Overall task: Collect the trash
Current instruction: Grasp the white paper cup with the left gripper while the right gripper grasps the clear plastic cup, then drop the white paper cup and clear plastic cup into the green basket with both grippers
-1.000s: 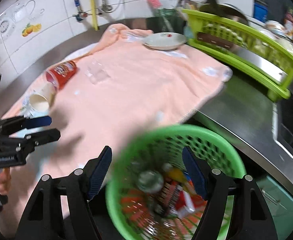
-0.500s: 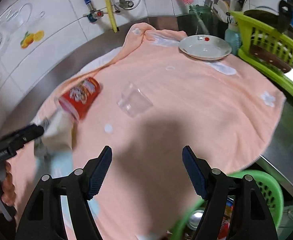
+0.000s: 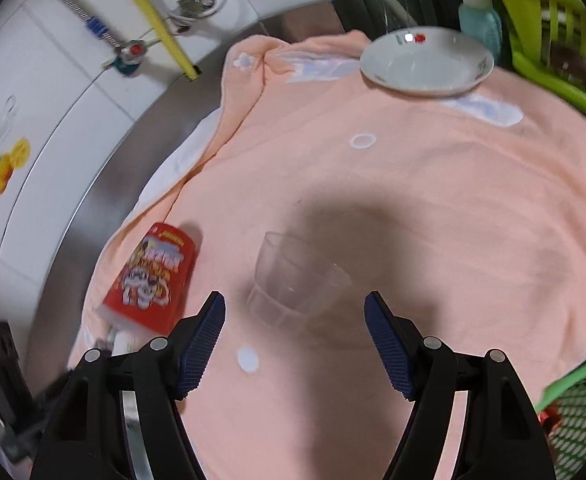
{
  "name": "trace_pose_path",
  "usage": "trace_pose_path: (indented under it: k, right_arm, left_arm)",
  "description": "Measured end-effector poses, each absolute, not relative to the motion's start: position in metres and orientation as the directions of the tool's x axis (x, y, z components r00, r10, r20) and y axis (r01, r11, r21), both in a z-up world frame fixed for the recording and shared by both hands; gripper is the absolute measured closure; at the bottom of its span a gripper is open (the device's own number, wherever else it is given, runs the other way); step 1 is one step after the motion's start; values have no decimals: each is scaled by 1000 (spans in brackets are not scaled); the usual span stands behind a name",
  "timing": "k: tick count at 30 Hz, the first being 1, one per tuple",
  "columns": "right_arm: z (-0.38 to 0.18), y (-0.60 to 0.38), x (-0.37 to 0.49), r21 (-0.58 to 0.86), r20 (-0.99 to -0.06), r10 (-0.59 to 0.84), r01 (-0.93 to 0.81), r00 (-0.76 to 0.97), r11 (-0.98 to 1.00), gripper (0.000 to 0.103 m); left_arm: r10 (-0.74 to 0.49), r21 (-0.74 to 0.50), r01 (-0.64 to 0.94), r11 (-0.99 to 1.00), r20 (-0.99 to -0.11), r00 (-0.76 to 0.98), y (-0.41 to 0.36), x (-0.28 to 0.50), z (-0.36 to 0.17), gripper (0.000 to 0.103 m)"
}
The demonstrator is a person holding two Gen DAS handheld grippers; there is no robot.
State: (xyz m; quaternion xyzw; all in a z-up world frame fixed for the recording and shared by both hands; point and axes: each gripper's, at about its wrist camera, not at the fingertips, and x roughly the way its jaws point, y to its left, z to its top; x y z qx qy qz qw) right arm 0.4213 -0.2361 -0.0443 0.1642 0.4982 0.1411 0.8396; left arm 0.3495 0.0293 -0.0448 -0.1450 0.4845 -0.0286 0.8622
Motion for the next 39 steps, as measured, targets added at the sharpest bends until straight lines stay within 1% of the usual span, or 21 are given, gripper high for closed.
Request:
trace_pose_path:
  k: [6, 10, 20, 22, 25, 28, 29, 30, 39]
  right_arm:
    - [-63, -230, 439, 466, -797, 414, 12, 441, 885, 33]
    - [-75, -230, 445, 510, -792, 445, 51, 417, 859, 37]
    - [-83, -233, 450, 550, -773, 474, 75, 421, 832, 39]
    - [-82, -233, 451, 546, -775, 469, 76, 422, 834, 43]
    - [-82, -234, 450, 548, -771, 472, 69, 428, 833, 44]
    - [-79, -233, 446, 533, -774, 464, 47, 431, 845, 44]
    - [-77, -232, 444, 526, -775, 461, 35, 433, 850, 44]
    - [-75, -232, 441, 520, -774, 461, 20, 434, 854, 44]
    - [-53, -228, 413, 435, -779, 423, -86, 463, 896, 45]
  left_arm:
    - [-201, -287, -101, 952, -843, 499, 28, 359, -54, 30]
    - [-199, -285, -111, 952, -854, 481, 28, 362, -61, 30]
    - [-204, -284, -108, 953, -862, 464, 25, 368, -67, 30]
    - [-203, -282, -107, 954, -864, 461, 24, 370, -68, 30]
    - [-204, -281, -104, 954, -863, 461, 23, 371, -68, 31]
    - [-207, -280, -94, 956, -862, 462, 21, 373, -69, 33]
    - [-208, -278, -87, 957, -861, 464, 20, 372, -69, 41]
    - [-213, -279, -79, 957, -862, 460, 19, 372, -70, 42]
    - [-216, -279, -68, 958, -856, 470, 12, 362, -69, 44]
